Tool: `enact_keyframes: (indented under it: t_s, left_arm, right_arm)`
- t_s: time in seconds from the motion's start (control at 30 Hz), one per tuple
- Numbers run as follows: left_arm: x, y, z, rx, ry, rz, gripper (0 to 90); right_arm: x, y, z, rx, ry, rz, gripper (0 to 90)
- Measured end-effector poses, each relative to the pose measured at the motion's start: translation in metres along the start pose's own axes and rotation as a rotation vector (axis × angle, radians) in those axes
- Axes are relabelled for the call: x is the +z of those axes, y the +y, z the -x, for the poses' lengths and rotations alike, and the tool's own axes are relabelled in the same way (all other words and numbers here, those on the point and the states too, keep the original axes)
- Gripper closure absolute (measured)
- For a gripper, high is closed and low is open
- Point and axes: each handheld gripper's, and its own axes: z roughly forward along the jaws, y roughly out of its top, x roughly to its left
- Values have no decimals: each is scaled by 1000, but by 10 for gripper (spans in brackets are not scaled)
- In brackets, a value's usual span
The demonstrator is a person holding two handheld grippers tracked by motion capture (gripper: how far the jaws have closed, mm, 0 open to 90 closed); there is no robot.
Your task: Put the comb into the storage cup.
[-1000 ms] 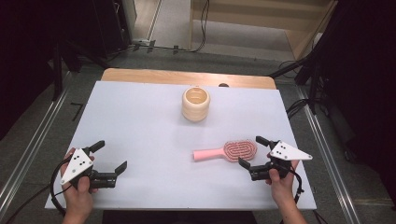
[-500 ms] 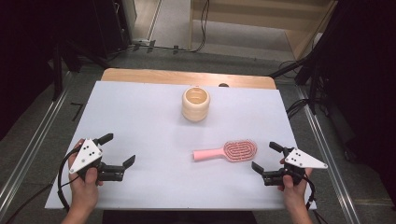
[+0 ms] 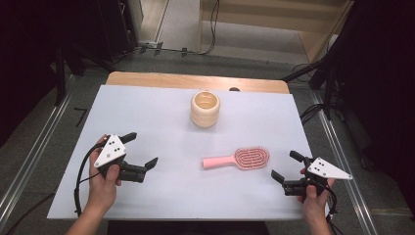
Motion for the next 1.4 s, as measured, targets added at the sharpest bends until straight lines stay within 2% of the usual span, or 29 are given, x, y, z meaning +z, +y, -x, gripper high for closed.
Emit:
enact_keyframes:
  t_s: [0.47, 0.7, 1.23, 1.33, 1.4]
  left_arm:
    - [37, 14, 10, 21, -75, -52, 0]
    - [51, 20, 14, 31, -97, -69, 0]
    - [88, 39, 31, 94, -171, -125, 0]
    - [93, 41, 35, 102, -175, -126, 1]
    - [94, 43, 36, 106, -167, -129, 41]
  right_arm:
    - [1, -3, 1, 1, 8, -10, 0]
    - [2, -4, 0, -3, 11, -19, 0]
    - [4, -6, 0, -7, 22, -32, 0]
    - [4, -6, -1, -10, 23, -33, 0]
    - [5, -6, -1, -11, 25, -37, 0]
